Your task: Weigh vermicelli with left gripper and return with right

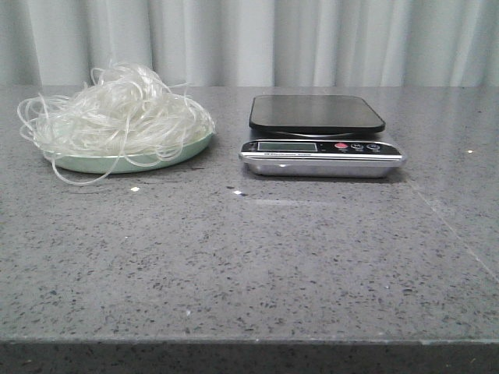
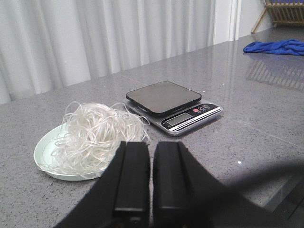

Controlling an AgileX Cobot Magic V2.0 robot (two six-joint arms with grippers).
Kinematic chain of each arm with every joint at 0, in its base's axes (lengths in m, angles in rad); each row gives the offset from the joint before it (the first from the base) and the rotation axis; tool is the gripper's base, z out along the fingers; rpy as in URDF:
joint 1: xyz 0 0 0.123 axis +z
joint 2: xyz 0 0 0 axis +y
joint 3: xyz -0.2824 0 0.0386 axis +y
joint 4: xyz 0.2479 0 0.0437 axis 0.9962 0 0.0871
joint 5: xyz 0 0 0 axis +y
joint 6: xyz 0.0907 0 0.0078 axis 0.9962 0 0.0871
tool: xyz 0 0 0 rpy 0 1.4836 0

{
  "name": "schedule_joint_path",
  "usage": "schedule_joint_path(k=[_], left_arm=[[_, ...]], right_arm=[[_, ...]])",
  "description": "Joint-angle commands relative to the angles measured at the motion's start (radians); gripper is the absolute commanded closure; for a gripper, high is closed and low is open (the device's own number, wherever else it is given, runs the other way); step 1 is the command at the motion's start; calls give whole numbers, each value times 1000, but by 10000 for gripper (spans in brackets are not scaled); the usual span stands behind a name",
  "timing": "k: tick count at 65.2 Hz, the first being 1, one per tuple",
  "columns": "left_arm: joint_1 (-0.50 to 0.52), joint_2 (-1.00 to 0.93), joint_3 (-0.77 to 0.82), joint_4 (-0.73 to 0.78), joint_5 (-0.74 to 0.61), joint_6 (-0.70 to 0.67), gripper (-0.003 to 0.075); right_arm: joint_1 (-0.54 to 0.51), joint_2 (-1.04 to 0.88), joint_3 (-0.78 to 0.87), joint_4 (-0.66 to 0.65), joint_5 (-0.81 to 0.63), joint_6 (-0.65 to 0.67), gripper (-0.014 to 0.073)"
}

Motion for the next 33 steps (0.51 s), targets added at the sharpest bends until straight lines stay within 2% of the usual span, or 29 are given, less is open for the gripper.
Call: schedule_joint_path(k=[1,3,8,33], left_arm=[[2,13,-25,-12,-78,-2,575],[2,13,-25,-12,-78,-2,575],[2,13,-25,-12,-78,-2,575],[2,13,-25,-12,-78,-2,575]], right_arm=[[-4,7,-24,-12,-93,-9,428],[-4,7,-24,-12,-96,-9,475],[-4,7,-24,-11,-93,-9,412],[-4,7,-24,-11,-55,-9,414]])
